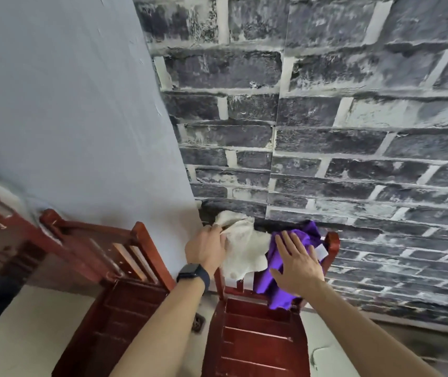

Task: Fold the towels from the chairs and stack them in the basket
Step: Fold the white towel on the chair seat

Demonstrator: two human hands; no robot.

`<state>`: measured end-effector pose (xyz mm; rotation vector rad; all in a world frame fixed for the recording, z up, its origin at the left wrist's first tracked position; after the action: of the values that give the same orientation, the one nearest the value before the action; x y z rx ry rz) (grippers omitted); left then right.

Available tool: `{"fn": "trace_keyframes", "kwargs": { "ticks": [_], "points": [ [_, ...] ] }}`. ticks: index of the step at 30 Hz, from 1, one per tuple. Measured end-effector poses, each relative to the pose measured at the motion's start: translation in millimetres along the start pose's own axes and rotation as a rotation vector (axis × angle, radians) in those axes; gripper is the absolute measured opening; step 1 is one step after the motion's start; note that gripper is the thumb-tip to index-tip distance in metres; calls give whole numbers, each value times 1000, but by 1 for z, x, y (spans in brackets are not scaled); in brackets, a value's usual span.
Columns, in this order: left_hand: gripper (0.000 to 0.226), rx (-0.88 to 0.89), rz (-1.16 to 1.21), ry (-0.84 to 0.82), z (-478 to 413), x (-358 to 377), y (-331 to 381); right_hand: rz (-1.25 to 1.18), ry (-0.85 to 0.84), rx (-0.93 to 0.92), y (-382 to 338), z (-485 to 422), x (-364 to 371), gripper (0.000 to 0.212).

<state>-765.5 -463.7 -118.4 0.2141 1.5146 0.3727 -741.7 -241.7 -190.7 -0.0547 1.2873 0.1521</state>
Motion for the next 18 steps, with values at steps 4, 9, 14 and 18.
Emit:
{"fn": "trace_keyframes", "kwargs": {
  "ticks": [4,9,14,18],
  "points": [
    [27,136,229,84,3,-62,16,26,-55,23,3,4,-1,89],
    [26,324,381,209,16,-158,44,57,-129,19,-1,10,-24,86],
    [24,503,505,352,60,-229,84,-110,136,31,2,45,-83,72],
    [29,500,553,503,106,-277,106,-370,256,15,-4,103,-99,71]
  ]
}}
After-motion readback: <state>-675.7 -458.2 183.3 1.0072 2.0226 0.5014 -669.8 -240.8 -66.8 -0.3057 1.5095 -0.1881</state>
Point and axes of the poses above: each hand's wrist, its own z-axis away from the middle knuckle, its own x-axis out of the palm, y = z × x, the point moved 7 cm from there along -z, towards the middle knuckle, and after that the axes turned 10 degrees about z, right-handed, at the moved point
